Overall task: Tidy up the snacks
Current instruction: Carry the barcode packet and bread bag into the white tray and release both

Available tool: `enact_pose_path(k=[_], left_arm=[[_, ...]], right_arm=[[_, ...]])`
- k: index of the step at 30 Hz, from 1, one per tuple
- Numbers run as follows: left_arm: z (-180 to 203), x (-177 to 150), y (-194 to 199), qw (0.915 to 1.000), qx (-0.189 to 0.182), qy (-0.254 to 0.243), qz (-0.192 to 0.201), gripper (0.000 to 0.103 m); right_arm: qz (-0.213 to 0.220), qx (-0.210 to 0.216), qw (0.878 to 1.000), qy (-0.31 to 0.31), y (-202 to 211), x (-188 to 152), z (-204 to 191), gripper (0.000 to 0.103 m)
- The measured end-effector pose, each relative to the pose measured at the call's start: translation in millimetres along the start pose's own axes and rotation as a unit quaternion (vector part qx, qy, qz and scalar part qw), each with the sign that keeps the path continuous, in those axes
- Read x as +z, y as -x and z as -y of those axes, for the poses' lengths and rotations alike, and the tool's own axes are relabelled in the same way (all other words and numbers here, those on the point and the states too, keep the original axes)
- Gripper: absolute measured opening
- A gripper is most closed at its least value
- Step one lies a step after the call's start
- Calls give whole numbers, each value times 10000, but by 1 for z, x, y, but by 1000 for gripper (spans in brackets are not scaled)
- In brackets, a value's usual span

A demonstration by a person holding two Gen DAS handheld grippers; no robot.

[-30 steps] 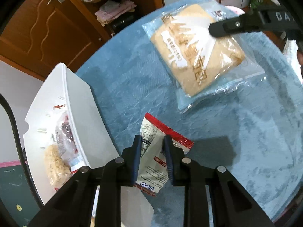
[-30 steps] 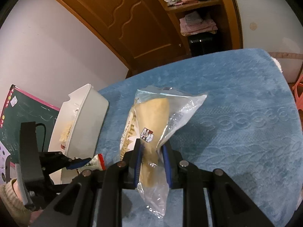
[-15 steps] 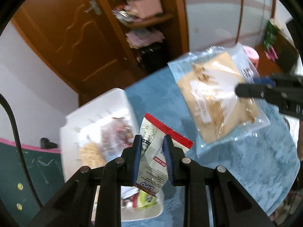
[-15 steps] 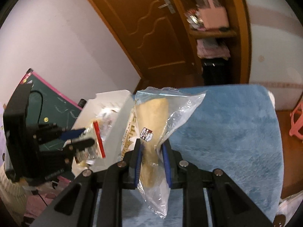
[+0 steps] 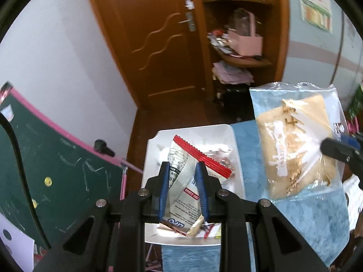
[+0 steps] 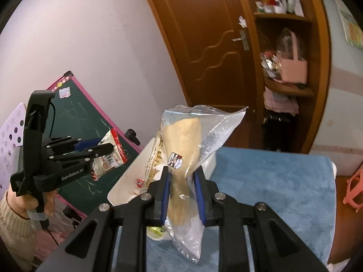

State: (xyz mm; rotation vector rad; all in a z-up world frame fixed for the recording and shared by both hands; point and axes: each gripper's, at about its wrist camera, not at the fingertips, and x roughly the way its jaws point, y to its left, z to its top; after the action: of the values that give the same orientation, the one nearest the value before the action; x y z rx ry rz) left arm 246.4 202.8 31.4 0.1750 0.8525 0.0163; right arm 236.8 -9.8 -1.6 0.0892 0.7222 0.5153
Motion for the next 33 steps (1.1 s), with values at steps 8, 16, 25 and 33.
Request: enact_pose_path(k=[8, 16, 25, 33], left_arm=[[-36, -16, -44, 9992, 125, 369, -116, 22], [-43, -28, -99, 9978, 95, 513, -405, 23], [-43, -46, -127, 9972, 168, 500, -529, 88], [-41, -53, -129, 9954, 131, 546, -771, 88]], right_arm=[[-218, 99, 9997, 111, -45, 9, -41, 21], [-798, -79, 9967, 133, -116, 2, -55, 22], [-1388, -15, 9903, 108, -152, -16, -46, 30], [-1383, -181, 9902, 44, -141, -14, -34, 30]])
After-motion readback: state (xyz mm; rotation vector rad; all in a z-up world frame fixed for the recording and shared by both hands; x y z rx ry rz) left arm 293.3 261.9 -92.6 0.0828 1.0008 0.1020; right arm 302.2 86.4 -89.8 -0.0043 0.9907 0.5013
